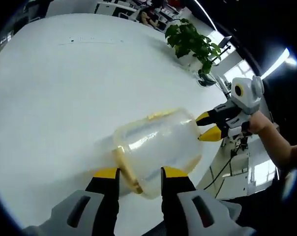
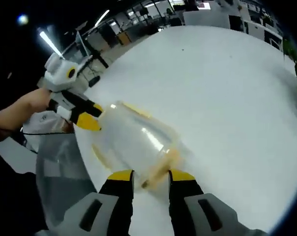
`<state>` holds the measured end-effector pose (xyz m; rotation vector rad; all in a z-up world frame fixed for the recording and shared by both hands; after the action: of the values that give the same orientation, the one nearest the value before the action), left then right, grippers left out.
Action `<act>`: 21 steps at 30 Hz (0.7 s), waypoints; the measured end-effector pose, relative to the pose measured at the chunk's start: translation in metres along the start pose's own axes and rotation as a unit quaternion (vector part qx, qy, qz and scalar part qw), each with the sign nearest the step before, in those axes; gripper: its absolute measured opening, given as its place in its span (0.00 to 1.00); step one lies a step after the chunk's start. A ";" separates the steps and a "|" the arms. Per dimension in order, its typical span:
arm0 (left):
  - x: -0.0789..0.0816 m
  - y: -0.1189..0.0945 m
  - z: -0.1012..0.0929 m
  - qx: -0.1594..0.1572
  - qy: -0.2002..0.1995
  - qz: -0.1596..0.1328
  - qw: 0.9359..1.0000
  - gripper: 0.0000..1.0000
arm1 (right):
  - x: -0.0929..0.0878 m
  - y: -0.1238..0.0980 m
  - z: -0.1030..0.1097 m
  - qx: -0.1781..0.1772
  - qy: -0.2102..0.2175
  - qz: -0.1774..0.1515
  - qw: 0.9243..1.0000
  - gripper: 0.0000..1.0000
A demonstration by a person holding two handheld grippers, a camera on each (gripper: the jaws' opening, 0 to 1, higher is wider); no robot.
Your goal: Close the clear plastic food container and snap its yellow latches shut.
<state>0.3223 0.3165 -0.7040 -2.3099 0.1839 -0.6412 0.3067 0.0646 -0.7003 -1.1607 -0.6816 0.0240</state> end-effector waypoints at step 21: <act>0.006 0.003 0.007 -0.014 -0.009 0.021 1.000 0.27 | -0.004 0.003 -0.005 0.022 0.037 0.005 0.999 0.21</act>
<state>0.3312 0.3166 -0.7084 -2.3315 0.2339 -0.5998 0.3070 0.0604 -0.7064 -1.1172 -0.6069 0.0055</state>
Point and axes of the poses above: the point that each gripper's makers call its tool centre point, and the gripper's own axes: y roughly forward along the fingers, z roughly to its left, x roughly out of its top, the point moved 9 cm from there along -y, roughly backward along the fingers, and after that the axes turned 12 degrees about -x, right-handed, at the moved point
